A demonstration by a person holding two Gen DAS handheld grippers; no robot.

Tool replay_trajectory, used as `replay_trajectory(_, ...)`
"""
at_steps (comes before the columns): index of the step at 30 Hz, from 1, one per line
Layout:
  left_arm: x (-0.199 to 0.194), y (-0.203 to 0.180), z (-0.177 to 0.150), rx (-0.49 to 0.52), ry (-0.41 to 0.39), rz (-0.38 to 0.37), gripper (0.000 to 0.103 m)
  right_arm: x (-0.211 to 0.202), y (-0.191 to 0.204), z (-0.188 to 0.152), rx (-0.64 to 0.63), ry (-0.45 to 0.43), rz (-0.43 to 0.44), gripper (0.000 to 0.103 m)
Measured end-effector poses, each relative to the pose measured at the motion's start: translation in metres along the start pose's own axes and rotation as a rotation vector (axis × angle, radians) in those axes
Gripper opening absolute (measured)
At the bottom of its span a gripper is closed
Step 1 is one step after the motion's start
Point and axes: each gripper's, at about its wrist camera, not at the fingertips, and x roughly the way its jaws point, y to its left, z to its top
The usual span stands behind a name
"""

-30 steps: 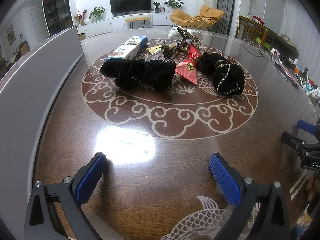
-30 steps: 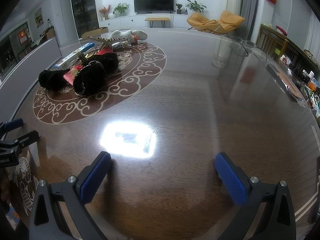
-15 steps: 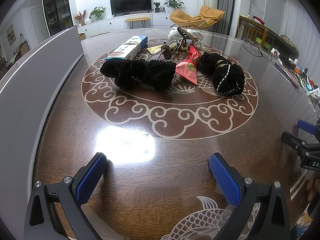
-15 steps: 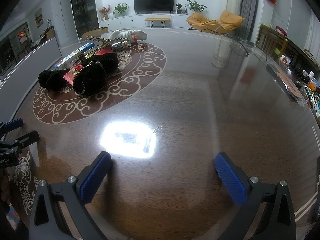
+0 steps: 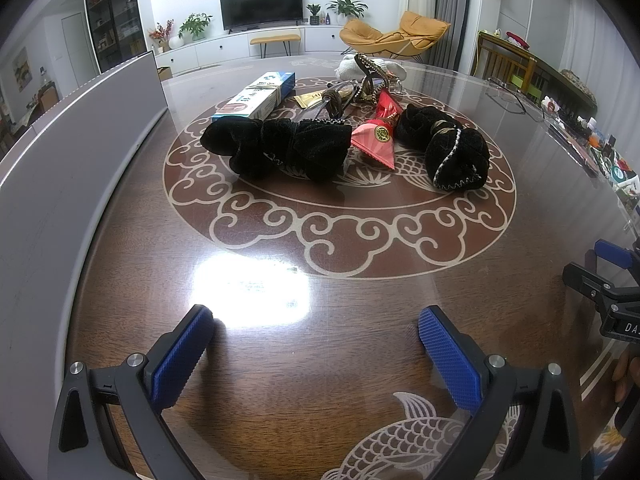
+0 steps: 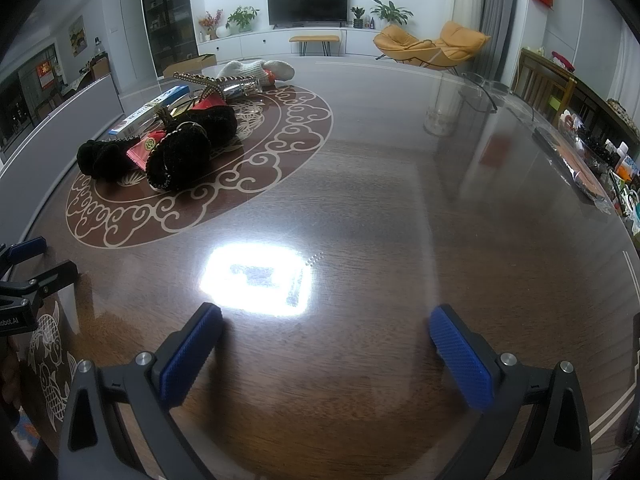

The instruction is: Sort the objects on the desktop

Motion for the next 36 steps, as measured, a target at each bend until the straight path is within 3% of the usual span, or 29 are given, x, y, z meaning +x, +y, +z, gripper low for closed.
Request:
replay_trajectory(12, -0.001, 0.0, 0.001, 0.021, 0.01, -0.012, 0.103, 0.0, 0.0, 0.0, 0.0, 0.001, 0.0, 0.103)
replay_trajectory(19, -0.011, 0.02, -0.006, 0.006, 0.038, -0.004, 0.103, -0.001, 0.0, 0.0, 0.0, 0.003, 0.001, 0.103)
replay_trajectory(22, -0.014, 0.023, -0.012, 0.003, 0.025, -0.002, 0.103, 0.001, 0.004, 0.006, 0.009, 0.02, 0.038, 0.103)
replay_trajectory(24, -0.015, 0.023, -0.014, 0.001, 0.009, 0.0, 0.103, 0.002, 0.011, 0.018, 0.057, 0.0, 0.144, 0.103)
replay_trajectory(27, -0.015, 0.023, -0.013, -0.005, 0.005, 0.003, 0.103, 0.003, 0.038, 0.052, 0.05, -0.057, 0.217, 0.103)
replay_trajectory(32, -0.016, 0.023, -0.015, -0.01, -0.002, 0.008, 0.103, 0.038, 0.089, 0.106, -0.049, -0.038, 0.222, 0.103)
replay_trajectory(33, -0.016, 0.022, -0.015, -0.01, -0.002, 0.009, 0.103, 0.051, 0.095, 0.112, -0.063, -0.005, 0.207, 0.1)
replay_trajectory(35, -0.016, 0.023, -0.015, -0.012, -0.002, 0.009, 0.103, 0.067, 0.098, 0.113, -0.082, 0.023, 0.203, 0.059)
replay_trajectory(36, -0.016, 0.023, -0.015, -0.012, 0.002, 0.009, 0.103, 0.07, 0.098, 0.112, -0.09, 0.034, 0.208, 0.053)
